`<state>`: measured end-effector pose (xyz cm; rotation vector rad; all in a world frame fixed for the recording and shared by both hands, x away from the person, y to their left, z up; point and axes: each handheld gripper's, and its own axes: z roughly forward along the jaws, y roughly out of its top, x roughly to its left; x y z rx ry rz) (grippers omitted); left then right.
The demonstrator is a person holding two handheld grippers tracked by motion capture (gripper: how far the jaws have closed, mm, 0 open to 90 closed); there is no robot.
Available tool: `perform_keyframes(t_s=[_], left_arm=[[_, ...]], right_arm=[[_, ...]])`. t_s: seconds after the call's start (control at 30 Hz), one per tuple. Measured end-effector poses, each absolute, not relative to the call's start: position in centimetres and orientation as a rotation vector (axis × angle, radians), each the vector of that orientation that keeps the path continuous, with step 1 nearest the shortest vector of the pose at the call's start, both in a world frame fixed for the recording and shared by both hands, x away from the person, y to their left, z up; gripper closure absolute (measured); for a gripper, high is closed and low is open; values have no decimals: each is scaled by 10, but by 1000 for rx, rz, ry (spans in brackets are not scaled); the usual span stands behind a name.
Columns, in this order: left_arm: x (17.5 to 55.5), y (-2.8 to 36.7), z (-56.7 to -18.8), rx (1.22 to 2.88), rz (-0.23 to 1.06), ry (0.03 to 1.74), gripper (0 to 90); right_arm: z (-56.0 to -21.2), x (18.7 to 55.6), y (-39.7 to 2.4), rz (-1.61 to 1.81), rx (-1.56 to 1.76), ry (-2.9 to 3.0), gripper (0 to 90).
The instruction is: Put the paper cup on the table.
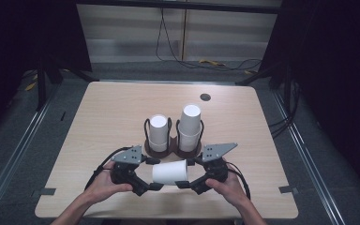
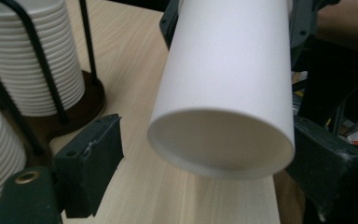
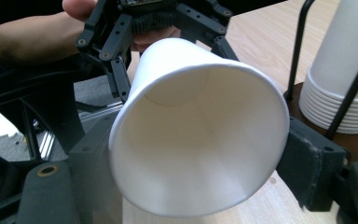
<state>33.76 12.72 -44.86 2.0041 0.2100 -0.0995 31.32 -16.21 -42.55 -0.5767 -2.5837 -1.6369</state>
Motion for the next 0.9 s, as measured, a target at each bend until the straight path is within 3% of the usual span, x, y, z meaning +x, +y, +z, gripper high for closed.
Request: perform_keyframes(t_s=[0.1, 0.4, 0.9], left_arm=[[336, 137, -448, 1993, -41, 244, 157], [342, 163, -460, 1998, -36, 374, 157], [346, 171, -466, 2009, 37, 465, 157]], right_arm=[[-425, 314, -163, -1635, -600, -2592, 227], [-424, 316, -169, -1603, -677, -2622, 229], [-420, 320, -193, -1526, -801, -2690, 231]])
